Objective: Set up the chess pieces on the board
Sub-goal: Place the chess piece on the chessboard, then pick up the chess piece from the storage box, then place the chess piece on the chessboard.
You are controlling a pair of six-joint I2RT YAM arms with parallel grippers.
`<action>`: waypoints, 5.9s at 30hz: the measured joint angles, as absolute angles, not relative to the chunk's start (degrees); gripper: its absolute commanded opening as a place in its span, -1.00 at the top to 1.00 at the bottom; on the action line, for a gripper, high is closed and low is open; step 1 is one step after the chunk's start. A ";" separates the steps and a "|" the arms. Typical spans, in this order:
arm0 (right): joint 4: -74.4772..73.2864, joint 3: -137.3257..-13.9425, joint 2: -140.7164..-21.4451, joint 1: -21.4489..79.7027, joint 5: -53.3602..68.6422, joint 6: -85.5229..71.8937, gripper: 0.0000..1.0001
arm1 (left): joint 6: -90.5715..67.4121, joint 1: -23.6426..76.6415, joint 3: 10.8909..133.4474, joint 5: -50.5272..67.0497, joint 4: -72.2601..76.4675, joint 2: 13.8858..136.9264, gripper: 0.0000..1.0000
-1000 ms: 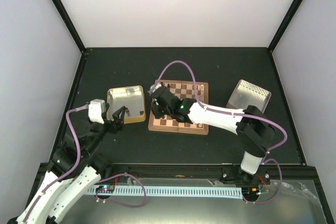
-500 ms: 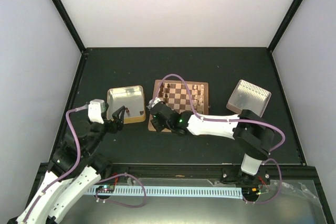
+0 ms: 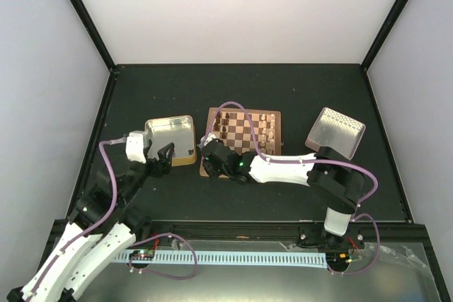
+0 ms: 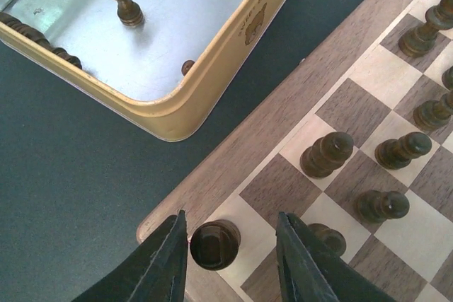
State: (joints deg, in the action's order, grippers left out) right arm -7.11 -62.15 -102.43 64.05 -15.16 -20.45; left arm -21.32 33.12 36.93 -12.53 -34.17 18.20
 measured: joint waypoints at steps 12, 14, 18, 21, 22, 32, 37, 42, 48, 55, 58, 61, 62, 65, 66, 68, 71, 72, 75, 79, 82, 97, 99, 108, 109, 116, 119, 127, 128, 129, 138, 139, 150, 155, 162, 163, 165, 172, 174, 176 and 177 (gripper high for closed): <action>-7.03 -57.21 -91.77 59.51 -9.54 -26.79 0.16 | -26.33 33.12 37.26 -1.87 -33.65 40.47 -0.57; -5.91 -55.09 -87.26 57.06 -7.42 -28.64 0.15 | -26.89 33.12 37.60 0.91 -33.56 46.06 -0.47; -3.79 -51.31 -80.90 52.77 -4.05 -32.64 0.14 | -27.33 33.15 40.34 5.58 -34.13 56.62 -0.24; -3.38 -48.07 -77.97 50.15 -3.05 -35.55 0.14 | -27.55 33.15 44.84 7.79 -34.87 65.39 -0.19; -3.46 -47.07 -77.32 49.45 -2.85 -36.38 0.14 | -27.53 33.17 46.33 8.29 -35.29 68.03 -0.19; -6.79 -42.33 -69.30 46.89 -5.76 -39.64 0.14 | -28.25 33.47 52.77 12.51 -38.11 82.30 0.08; -6.87 -42.04 -66.70 46.78 -7.68 -39.57 0.15 | -28.36 33.63 55.27 13.19 -39.94 86.32 0.47; -7.53 -41.12 -65.56 46.72 -9.04 -39.51 0.15 | -28.16 33.89 56.90 13.32 -41.63 87.55 0.77; -9.15 -40.34 -62.24 46.37 -10.59 -39.33 0.15 | -27.68 33.91 60.03 11.70 -44.86 87.66 0.82; -9.74 -38.70 -56.62 45.30 -12.16 -39.07 0.15 | -26.63 33.87 67.07 4.16 -51.59 87.66 0.81; -10.00 -37.95 -55.02 44.64 -12.73 -38.74 0.15 | -26.15 33.69 71.22 1.78 -53.17 88.36 0.81; -10.44 -37.36 -53.95 43.75 -13.06 -38.39 0.15 | -25.56 33.45 76.07 0.86 -53.80 91.33 0.82; -10.50 -37.12 -53.65 43.40 -13.13 -38.24 0.15 | -25.45 33.43 77.69 0.64 -53.78 92.75 0.82; -10.92 -36.69 -53.01 42.65 -13.39 -37.95 0.15 | -25.06 33.32 81.97 0.54 -53.74 97.30 0.82; -10.96 -36.49 -52.82 42.46 -13.45 -37.80 0.15 | -25.02 33.21 83.13 0.56 -53.78 98.76 0.82; -11.14 -36.07 -52.40 42.11 -13.61 -37.63 0.15 | -24.88 33.01 84.55 0.62 -53.67 101.23 0.82; -11.62 -35.68 -52.05 41.58 -13.98 -37.39 0.14 | -24.86 32.86 85.23 0.71 -53.76 103.74 0.82; -11.64 -35.59 -51.99 41.45 -14.06 -37.36 0.14 | -24.86 32.69 85.25 0.89 -53.76 104.38 0.82; -11.68 -35.29 -51.92 41.04 -14.28 -37.21 0.14 | -24.86 32.29 85.25 1.52 -53.71 105.03 0.82; -11.84 -35.00 -51.88 40.64 -14.35 -37.15 0.14 | -24.88 31.31 85.25 2.98 -53.32 105.93 0.82; -11.92 -34.89 -51.88 40.36 -14.33 -37.12 0.14 | -24.88 30.72 85.25 3.92 -52.84 106.48 0.82; -11.92 -34.89 -51.90 39.66 -14.02 -37.19 0.14 | -24.91 29.21 85.03 7.86 -49.76 107.37 0.82; -11.92 -34.89 -51.90 39.59 -14.02 -37.21 0.14 | -24.91 29.21 84.88 8.54 -49.60 107.39 0.82; -12.03 -34.89 -52.42 39.48 -13.78 -37.65 0.14 | -25.32 28.86 83.72 7.22 -49.41 107.39 0.83; -12.01 -34.89 -52.45 39.48 -13.78 -37.69 0.14 | -25.52 28.84 83.66 6.57 -49.34 107.39 0.83; -12.03 -34.89 -52.45 39.46 -13.26 -38.09 0.14 | -25.91 28.21 81.89 4.67 -49.23 107.24 0.82; -12.03 -34.89 -52.45 39.44 -12.93 -38.17 0.14 | -25.50 27.97 81.82 7.35 -48.88 107.24 0.80; -12.03 -34.89 -52.45 39.46 -12.84 -38.72 0.14 | -24.67 27.83 81.38 11.07 -48.49 107.26 0.78; -12.03 -34.89 -52.45 39.46 -12.82 -38.74 0.14 | -24.56 27.83 81.38 11.20 -48.53 107.26 0.78; -12.03 -34.89 -52.45 39.46 -12.80 -38.79 0.14 | -24.47 27.83 81.38 11.22 -48.58 107.26 0.77; -12.03 -34.89 -53.01 39.44 -12.62 -38.94 0.14 | -23.90 27.83 81.14 11.29 -49.67 107.26 0.75; -12.01 -34.89 -53.17 39.44 -12.51 -38.94 0.14 | -23.75 27.83 81.06 11.44 -49.74 107.26 0.75; -12.01 -34.89 -53.80 39.44 -11.81 -39.05 0.14 | -22.68 27.83 80.73 13.82 -49.74 107.28 0.50; -12.01 -34.89 -53.80 39.44 -11.81 -39.13 0.14 | -22.61 27.83 80.73 14.22 -49.74 107.28 0.37; -12.01 -34.89 -53.80 39.44 -11.77 -39.13 0.14 | -22.61 27.83 80.73 14.24 -49.71 107.28 0.36; -12.01 -34.89 -53.80 39.44 -11.77 -39.13 0.14 | -22.61 27.83 80.73 14.24 -49.69 107.28 0.36; -12.01 -34.89 -53.80 39.44 -11.77 -39.13 0.14 | -22.63 27.83 80.73 14.24 -49.69 107.28 0.34; -12.01 -34.89 -53.80 39.44 -11.70 -39.16 0.14 | -22.65 27.83 80.73 14.70 -49.65 107.24 0.21; -12.01 -34.89 -53.80 39.44 -11.66 -39.16 0.14 | -22.70 27.83 80.73 14.96 -49.56 107.24 0.20; -12.01 -34.89 -53.80 39.44 -11.62 -39.16 0.14 | -22.70 27.83 80.73 15.18 -49.45 107.24 0.20; -12.03 -34.89 -53.80 39.44 -11.62 -39.16 0.14 | -22.72 27.83 80.73 15.27 -49.43 107.24 0.20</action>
State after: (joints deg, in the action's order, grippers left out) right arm -12.03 -34.89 -53.80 39.44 -11.62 -39.16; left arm -22.72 27.83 80.73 15.27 -49.43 107.24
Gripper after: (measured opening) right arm 0.430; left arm 0.400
